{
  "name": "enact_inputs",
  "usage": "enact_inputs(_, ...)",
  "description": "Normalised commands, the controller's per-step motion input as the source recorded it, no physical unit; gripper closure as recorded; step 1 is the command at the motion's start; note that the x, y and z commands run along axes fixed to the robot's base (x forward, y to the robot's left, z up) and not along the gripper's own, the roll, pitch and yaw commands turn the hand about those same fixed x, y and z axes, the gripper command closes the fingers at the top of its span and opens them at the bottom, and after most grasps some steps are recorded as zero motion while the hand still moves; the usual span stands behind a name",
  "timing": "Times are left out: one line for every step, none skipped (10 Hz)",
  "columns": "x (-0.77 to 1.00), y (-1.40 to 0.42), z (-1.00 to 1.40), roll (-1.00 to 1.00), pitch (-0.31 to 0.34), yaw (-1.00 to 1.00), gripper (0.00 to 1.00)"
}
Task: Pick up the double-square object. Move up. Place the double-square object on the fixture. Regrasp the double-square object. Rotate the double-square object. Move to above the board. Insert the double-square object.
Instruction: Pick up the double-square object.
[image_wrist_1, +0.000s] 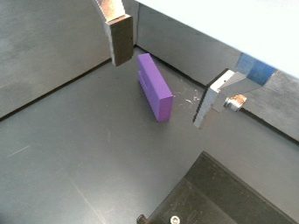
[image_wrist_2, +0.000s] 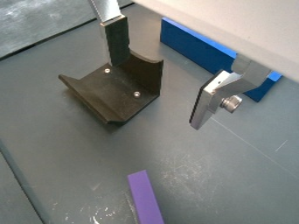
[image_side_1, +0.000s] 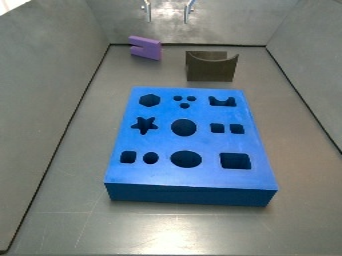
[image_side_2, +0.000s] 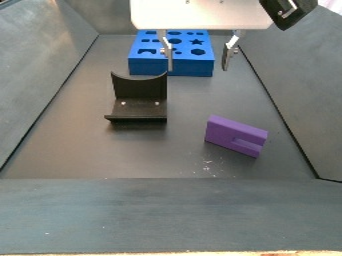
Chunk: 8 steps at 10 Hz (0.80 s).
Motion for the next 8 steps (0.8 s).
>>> enact_inputs(0.00, 0.03, 0.00, 0.00, 0.000, 0.00, 0.00)
enact_inputs(-0.13, 0.18, -0.14, -0.25, -0.174, 0.01, 0.00)
enact_inputs(-0.26, 0.20, -0.41, 0.02, -0.520, 0.34, 0.00)
enact_inputs(-0.35, 0.32, -0.47, 0.08, -0.503, 0.56, 0.00)
enact_inputs(-0.27, 0.32, -0.49, 0.03, -0.534, 0.61, 0.00)
enact_inputs(-0.45, 0.23, -0.49, 0.02, -0.540, 0.49, 0.00)
enact_inputs(-0.43, 0.21, -0.46, 0.00, -0.529, 0.51, 0.00)
enact_inputs(-0.39, 0.20, -0.47, 0.00, -0.540, 0.53, 0.00)
